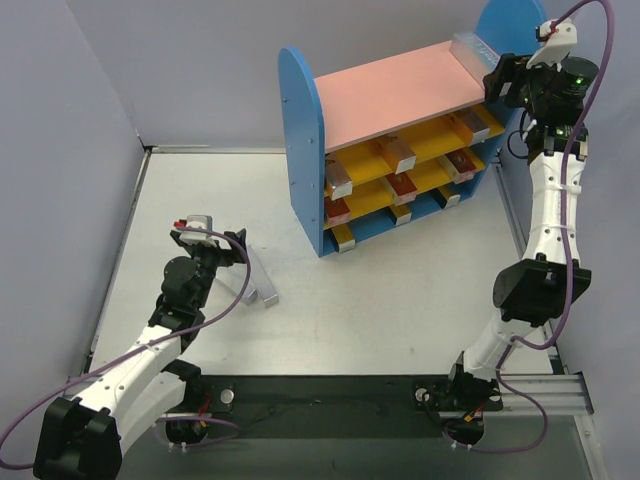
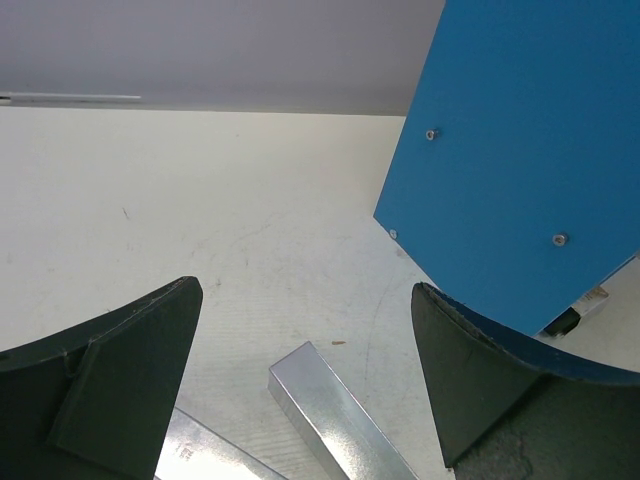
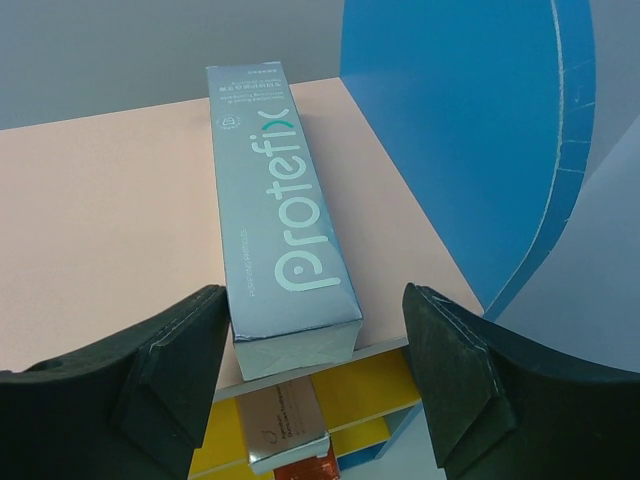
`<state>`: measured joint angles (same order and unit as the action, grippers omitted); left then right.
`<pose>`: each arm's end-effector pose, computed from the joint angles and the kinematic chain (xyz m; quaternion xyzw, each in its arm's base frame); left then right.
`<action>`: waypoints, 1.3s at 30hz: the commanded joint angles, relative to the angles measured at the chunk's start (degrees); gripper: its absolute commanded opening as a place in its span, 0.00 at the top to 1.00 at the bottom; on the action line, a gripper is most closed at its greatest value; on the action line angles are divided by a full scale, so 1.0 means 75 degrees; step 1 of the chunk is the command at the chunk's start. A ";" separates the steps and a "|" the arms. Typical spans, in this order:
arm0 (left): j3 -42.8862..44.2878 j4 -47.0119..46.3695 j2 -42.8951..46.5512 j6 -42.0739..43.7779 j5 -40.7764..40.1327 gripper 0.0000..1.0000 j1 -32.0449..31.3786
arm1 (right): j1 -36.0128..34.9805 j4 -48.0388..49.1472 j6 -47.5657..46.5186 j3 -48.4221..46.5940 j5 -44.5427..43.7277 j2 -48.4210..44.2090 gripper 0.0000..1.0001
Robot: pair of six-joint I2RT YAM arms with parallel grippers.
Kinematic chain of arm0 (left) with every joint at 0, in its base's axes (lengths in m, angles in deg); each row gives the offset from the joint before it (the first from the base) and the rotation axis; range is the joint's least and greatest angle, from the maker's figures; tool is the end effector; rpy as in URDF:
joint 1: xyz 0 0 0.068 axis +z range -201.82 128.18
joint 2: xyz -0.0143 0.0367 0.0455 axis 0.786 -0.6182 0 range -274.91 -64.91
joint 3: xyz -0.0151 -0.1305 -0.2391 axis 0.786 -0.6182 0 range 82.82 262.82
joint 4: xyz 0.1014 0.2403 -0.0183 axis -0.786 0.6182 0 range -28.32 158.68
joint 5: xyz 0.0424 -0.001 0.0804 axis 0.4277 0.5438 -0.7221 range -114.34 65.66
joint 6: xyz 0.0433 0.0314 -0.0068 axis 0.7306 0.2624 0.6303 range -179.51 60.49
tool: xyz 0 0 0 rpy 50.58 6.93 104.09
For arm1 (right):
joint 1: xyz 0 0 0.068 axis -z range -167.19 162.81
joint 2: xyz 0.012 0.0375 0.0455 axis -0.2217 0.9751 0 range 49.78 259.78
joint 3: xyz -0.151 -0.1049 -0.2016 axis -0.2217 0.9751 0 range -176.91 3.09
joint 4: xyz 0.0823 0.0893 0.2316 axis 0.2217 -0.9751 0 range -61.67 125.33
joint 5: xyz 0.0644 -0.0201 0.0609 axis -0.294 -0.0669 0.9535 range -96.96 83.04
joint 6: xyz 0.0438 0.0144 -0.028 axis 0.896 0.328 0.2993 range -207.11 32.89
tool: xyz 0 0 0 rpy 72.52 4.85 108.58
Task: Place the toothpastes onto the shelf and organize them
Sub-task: Pick up the toothpaste from the center of the board.
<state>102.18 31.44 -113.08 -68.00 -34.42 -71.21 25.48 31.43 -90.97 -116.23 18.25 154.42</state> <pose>0.1874 -0.0593 0.2473 0.0035 0.6983 -0.1122 0.7069 0.4062 -0.0757 0.5089 -0.1198 0.6332 0.0296 0.7641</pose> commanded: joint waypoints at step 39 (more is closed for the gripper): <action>0.3325 0.7289 -0.1968 -0.5639 -0.3156 0.03 0.0559 | -0.2205 0.1201 0.3783 1.0177 -0.2693 -0.8183 0.00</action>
<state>123.12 80.84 -125.18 -104.09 -58.14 -68.48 9.85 44.02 -69.85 -45.05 4.83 100.02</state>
